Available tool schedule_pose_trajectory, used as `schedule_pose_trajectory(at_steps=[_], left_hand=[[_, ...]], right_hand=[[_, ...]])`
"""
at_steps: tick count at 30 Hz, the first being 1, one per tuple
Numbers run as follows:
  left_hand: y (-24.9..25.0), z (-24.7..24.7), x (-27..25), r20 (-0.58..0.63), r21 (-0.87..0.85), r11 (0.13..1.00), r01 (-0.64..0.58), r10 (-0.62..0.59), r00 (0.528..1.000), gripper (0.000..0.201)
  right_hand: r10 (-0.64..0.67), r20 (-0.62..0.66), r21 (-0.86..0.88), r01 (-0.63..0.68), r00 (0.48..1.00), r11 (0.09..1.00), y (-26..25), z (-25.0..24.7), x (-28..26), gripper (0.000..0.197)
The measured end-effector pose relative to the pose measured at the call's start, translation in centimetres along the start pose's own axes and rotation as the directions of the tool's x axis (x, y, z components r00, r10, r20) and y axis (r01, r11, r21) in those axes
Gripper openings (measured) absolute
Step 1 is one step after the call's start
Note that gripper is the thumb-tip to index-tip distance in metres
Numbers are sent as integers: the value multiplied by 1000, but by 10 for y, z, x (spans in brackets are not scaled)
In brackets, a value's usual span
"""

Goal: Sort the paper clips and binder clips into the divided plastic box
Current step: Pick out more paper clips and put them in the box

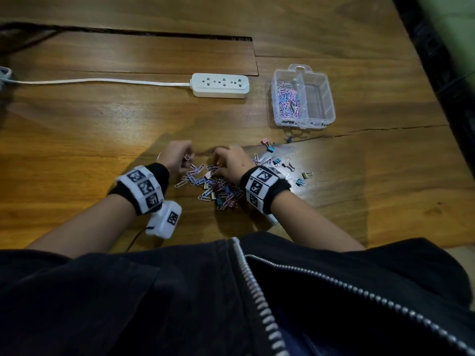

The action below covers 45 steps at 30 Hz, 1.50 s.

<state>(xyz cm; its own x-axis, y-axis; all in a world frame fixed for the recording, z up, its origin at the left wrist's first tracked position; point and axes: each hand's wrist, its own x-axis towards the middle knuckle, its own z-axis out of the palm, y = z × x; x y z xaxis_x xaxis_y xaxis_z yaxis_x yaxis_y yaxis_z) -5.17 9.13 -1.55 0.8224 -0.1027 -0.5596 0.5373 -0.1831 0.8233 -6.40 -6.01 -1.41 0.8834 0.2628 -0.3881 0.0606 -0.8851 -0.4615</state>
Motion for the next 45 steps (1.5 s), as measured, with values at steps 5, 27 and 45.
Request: schedule_pose_trajectory(at_steps=[5,27,45], left_hand=[[7,-14,-6,42,-119,991,63,-58,997,27],[-16,-11,-12,157,418,904,-89,25,987,16],[-9,-11,-21,142,868,469,-164,83,986,32]], right_hand=[[-3,39,-53,5,999,999,-2,4,-1,20],[155,33,442,-153,987,884,14,-1,-27,8],[184,-22,419,-158,983,894,25,2,-28,26]])
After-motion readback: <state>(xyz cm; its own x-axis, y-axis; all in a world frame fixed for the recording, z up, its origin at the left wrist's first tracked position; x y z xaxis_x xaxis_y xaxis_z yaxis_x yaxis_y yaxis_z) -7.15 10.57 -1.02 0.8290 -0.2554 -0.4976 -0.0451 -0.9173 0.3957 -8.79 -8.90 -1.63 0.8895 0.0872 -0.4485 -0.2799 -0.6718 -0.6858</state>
